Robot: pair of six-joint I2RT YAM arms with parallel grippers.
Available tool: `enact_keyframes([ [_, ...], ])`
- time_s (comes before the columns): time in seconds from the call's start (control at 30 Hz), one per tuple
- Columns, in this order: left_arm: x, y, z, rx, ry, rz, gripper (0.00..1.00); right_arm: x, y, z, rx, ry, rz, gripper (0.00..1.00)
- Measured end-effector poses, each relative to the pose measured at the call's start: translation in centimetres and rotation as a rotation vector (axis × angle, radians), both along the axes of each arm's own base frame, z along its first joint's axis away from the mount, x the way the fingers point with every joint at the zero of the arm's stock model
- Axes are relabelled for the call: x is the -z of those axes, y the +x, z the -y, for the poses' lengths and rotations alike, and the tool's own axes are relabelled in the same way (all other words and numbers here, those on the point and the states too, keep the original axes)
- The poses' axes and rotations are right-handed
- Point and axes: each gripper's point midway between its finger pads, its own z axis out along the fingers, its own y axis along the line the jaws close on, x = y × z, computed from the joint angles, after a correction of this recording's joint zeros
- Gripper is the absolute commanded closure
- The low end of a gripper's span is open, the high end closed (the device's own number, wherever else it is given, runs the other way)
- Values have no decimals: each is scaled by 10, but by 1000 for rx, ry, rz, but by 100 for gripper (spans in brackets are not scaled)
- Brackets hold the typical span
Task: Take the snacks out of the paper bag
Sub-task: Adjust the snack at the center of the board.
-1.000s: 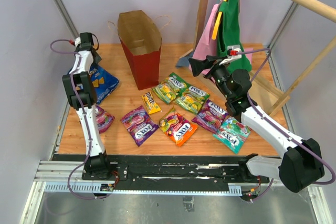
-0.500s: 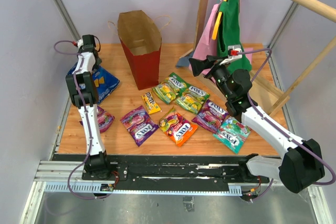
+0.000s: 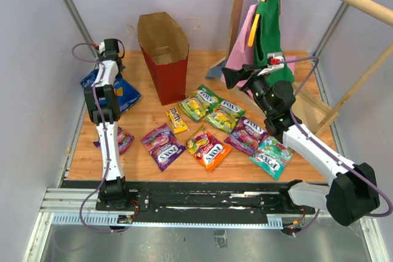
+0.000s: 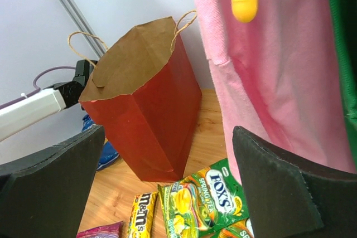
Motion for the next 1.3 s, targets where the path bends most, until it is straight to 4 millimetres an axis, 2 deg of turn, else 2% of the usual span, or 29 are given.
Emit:
enact_keyframes([
  [0.07,0,5,6,14,7,5,97,0,2,4,10,0,0,2],
  [0.3,-1,5,7,8,27,6,74,2,4,9,23,-1,-4,2],
  [0.5,-2,-5,8,9,22,-9,53,3,4,10,25,-1,-4,2],
  [0.8,-2,-12,15,34,-5,-22,49,3,6,13,32,5,-8,2],
  [0.97,-4,-18,29,76,-64,1,47,3,6,13,31,5,-8,2],
  [1.1,-14,-13,35,91,-83,31,48,3,6,13,31,6,-8,2],
  [1.3,-25,-7,30,77,-63,49,50,5,5,13,32,4,-12,2],
])
